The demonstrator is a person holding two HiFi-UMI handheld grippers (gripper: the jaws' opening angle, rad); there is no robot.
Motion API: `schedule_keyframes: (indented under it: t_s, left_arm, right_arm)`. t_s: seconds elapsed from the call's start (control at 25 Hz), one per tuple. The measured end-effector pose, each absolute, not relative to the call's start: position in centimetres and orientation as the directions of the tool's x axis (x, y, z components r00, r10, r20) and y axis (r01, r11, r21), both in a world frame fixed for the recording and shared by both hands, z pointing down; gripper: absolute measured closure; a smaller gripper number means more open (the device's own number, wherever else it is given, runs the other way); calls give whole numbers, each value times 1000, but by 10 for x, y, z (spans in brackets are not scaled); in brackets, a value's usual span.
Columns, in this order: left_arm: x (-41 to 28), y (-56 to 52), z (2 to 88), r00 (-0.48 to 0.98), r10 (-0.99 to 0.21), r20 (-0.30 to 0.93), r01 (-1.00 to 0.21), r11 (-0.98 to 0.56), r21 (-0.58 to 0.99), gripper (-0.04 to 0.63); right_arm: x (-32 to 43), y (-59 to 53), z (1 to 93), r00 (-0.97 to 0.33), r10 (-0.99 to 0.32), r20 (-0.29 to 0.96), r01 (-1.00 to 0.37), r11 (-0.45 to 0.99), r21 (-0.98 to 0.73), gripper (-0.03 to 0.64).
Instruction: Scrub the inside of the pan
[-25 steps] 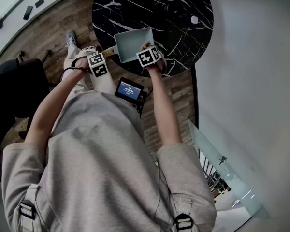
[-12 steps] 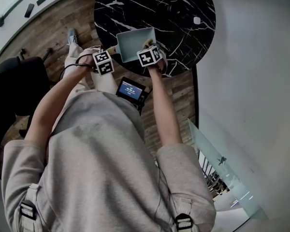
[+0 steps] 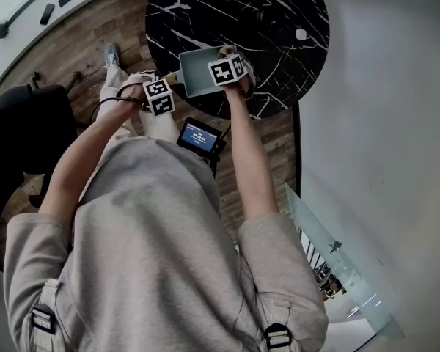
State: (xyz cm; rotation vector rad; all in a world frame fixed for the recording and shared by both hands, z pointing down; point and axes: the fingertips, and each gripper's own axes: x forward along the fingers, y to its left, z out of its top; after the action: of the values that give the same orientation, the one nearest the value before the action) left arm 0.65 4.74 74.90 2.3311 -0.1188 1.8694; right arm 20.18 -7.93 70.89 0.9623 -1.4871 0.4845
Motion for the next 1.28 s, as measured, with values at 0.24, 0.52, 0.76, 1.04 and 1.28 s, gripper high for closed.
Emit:
schedule_keyframes:
  t_s: [0.24, 0.52, 0.76, 1.04, 1.28]
  left_arm:
    - [2, 43, 752, 175, 14, 984, -163, -986, 43, 557]
    - [-1, 40, 730, 276, -73, 958, -154, -988, -31, 452]
    - [-13, 36, 671, 396, -170, 902, -271, -961, -62, 433]
    - [-1, 15, 560, 604, -395, 692, -483, -872, -77, 458]
    - [16, 10, 448, 735, -532, 419, -558, -827, -71, 536]
  right_arm:
    - [230, -94, 668, 125, -453, 883, -834, 434, 341, 548]
    - [259, -71, 603, -55, -642, 765, -941, 290, 176, 545]
    - [223, -16, 580, -286, -728, 623, -939, 343, -31, 540]
    - [182, 18, 524, -352, -824, 445, -934, 340, -109, 528]
    - [149, 44, 430, -336, -910, 244, -942, 326, -81, 526]
